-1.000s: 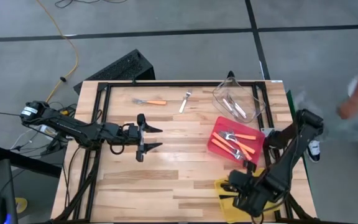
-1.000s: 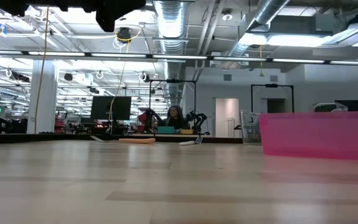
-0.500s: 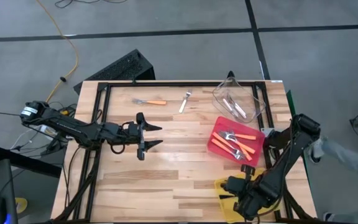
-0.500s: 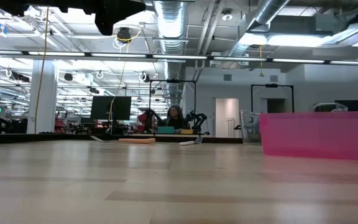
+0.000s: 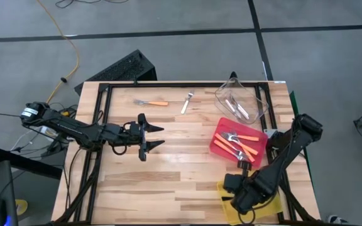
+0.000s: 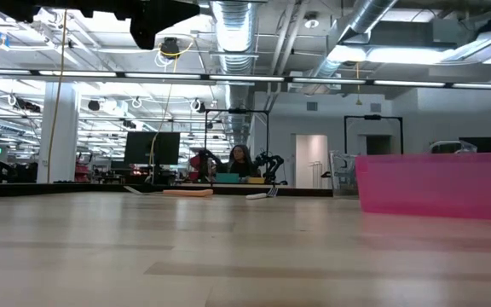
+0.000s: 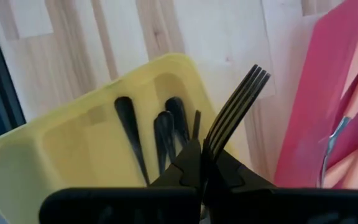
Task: Sort silverware by color (type)
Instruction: Put the black fork into the yellow bin
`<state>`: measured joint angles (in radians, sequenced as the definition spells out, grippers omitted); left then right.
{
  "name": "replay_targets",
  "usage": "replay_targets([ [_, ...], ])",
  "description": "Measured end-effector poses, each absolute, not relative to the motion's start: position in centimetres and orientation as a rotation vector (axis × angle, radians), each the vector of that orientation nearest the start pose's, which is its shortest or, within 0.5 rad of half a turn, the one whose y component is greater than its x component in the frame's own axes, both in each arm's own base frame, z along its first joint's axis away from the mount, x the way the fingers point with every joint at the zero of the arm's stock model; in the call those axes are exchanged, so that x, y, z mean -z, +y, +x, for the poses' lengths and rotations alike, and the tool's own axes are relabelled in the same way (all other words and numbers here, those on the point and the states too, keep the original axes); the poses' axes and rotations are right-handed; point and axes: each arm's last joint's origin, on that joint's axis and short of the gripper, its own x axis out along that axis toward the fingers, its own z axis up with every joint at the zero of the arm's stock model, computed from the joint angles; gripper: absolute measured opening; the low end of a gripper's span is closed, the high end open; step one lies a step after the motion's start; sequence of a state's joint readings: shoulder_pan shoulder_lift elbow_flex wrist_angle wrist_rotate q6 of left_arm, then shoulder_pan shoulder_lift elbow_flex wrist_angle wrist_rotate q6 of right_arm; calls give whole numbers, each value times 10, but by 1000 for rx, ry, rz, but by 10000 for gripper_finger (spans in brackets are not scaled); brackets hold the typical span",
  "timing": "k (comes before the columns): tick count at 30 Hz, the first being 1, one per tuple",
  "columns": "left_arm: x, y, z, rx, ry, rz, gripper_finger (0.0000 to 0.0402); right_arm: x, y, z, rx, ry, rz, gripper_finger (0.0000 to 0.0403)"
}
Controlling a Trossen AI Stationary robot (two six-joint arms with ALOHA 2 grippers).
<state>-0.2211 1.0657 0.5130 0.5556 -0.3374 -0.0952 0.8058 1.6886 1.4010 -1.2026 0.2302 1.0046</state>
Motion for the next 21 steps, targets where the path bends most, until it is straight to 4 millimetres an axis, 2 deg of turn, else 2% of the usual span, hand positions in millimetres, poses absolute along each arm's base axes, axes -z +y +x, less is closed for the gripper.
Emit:
replay_targets([
  [7, -255, -41, 224, -117, 10, -88, 234, -258, 220, 221, 207, 1341, 114, 23],
  [11, -253, -41, 224, -117, 32, -82, 234, -258, 229, 216, 185, 1302, 114, 23],
  [16, -251, -41, 224, -118, 49, -77, 234, -247, 249, 213, 121, 1300, 108, 23],
  [21, -251, -41, 224, -117, 49, -77, 234, -229, 260, 212, 123, 1349, 59, 35],
])
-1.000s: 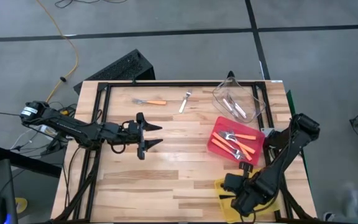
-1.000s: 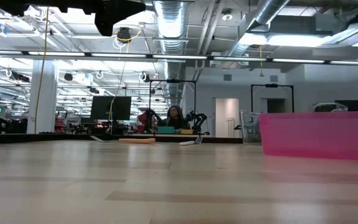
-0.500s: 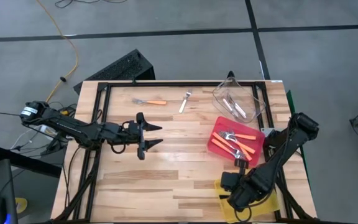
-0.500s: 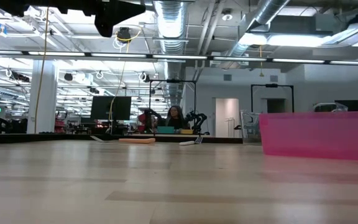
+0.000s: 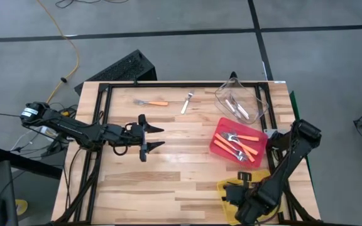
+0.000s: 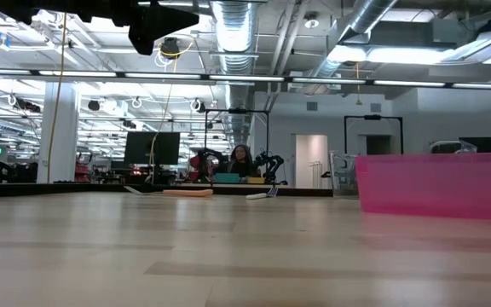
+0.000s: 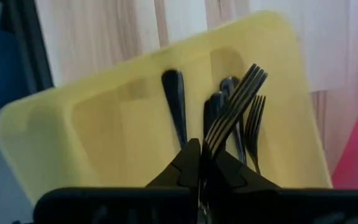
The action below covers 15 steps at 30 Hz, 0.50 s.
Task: Sort silverware by color (type)
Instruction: Put the black fork into the yellow bin
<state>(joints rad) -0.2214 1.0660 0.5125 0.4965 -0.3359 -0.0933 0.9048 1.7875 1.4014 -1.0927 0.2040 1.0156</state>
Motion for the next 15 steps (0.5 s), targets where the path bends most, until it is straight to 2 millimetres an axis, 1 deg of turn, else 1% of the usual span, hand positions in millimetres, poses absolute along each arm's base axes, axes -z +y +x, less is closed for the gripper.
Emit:
replay_targets([
  [6, -251, -41, 224, -117, 50, -77, 234, -212, 266, 212, 138, 1407, 20, 30],
  [9, -251, -41, 224, -117, 50, -78, 234, -210, 268, 212, 146, 1410, 22, 36],
  [15, -251, -41, 224, -117, 51, -77, 234, -209, 268, 209, 182, 1413, 33, 62],
])
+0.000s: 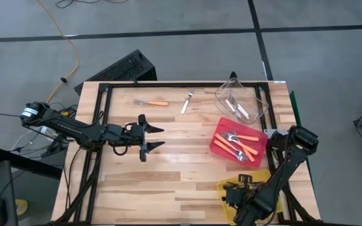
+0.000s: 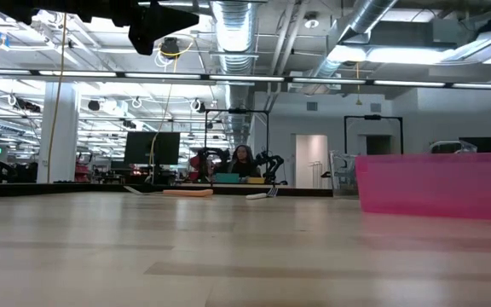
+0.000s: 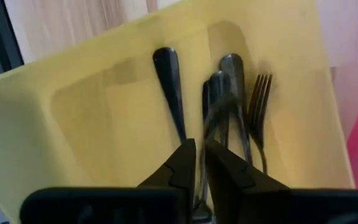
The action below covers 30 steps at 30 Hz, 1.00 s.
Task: Sort silverware by color (type)
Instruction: Put the black fork into the yellow bin, then put the orange fork into the red bin
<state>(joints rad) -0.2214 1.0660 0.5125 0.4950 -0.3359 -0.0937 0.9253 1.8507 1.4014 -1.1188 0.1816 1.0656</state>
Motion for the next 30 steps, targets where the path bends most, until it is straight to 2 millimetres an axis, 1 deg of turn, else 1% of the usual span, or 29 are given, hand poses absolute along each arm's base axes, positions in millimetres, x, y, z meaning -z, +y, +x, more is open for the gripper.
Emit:
replay_targets([
  [5, -250, -41, 224, -118, 63, -74, 234, -209, 267, 206, 226, 1425, 41, 76],
  [8, -249, -41, 224, -118, 74, -72, 234, -209, 266, 205, 248, 1425, 49, 92],
  [14, -247, -41, 223, -120, 89, -85, 234, -209, 265, 207, 253, 1419, 55, 151],
  [17, -247, -40, 223, -140, 91, -76, 234, -215, 262, 207, 249, 1401, 54, 180],
  [19, -247, -39, 223, -171, 90, -68, 234, -225, 258, 204, 238, 1382, 67, 194],
  [23, -245, -33, 224, -218, 104, -116, 234, -254, 242, 197, 234, 1315, 121, 207],
  [27, -237, -16, 225, -244, 192, -164, 234, -288, 221, 189, 266, 1128, 138, 207],
  [30, -239, 1, 226, -298, 307, -186, 234, -310, 205, 184, 274, 985, 133, 206],
])
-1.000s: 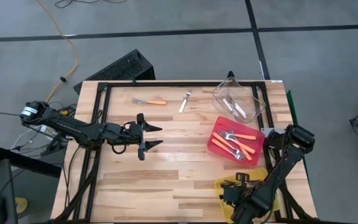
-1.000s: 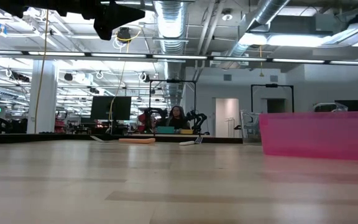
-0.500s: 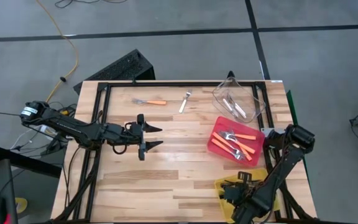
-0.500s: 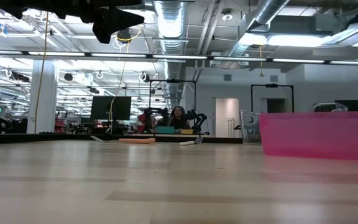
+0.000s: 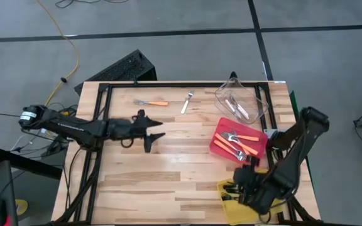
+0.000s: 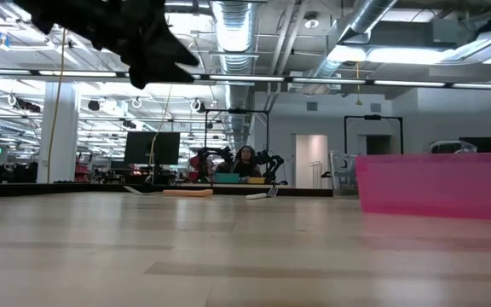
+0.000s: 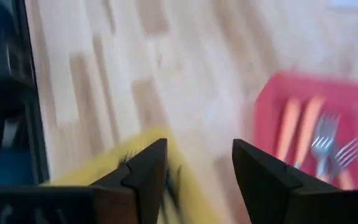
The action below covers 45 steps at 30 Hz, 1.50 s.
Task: Sort silverware by color (type)
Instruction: Put the orange fork into the red bin
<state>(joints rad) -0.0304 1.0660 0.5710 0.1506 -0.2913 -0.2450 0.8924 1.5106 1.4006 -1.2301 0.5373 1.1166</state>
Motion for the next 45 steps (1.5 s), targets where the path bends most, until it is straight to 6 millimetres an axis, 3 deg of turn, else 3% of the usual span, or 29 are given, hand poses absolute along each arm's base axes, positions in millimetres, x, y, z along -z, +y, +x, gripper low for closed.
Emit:
replay_targets([
  [9, -257, 59, 218, -481, 527, -61, 234, -341, 170, 185, 312, 783, 48, 216],
  [20, -257, 116, 194, -329, 529, 16, 234, -344, 151, 202, 307, 804, -74, 226],
  [33, -215, 186, 178, -350, 702, -3, 234, -344, 132, 216, 355, 818, -94, 226],
  [40, -203, 227, 186, -330, 796, -59, 234, -344, 127, 219, 375, 822, -92, 226],
  [45, -194, 243, 198, -250, 884, -50, 234, -344, 124, 221, 387, 823, -86, 226],
])
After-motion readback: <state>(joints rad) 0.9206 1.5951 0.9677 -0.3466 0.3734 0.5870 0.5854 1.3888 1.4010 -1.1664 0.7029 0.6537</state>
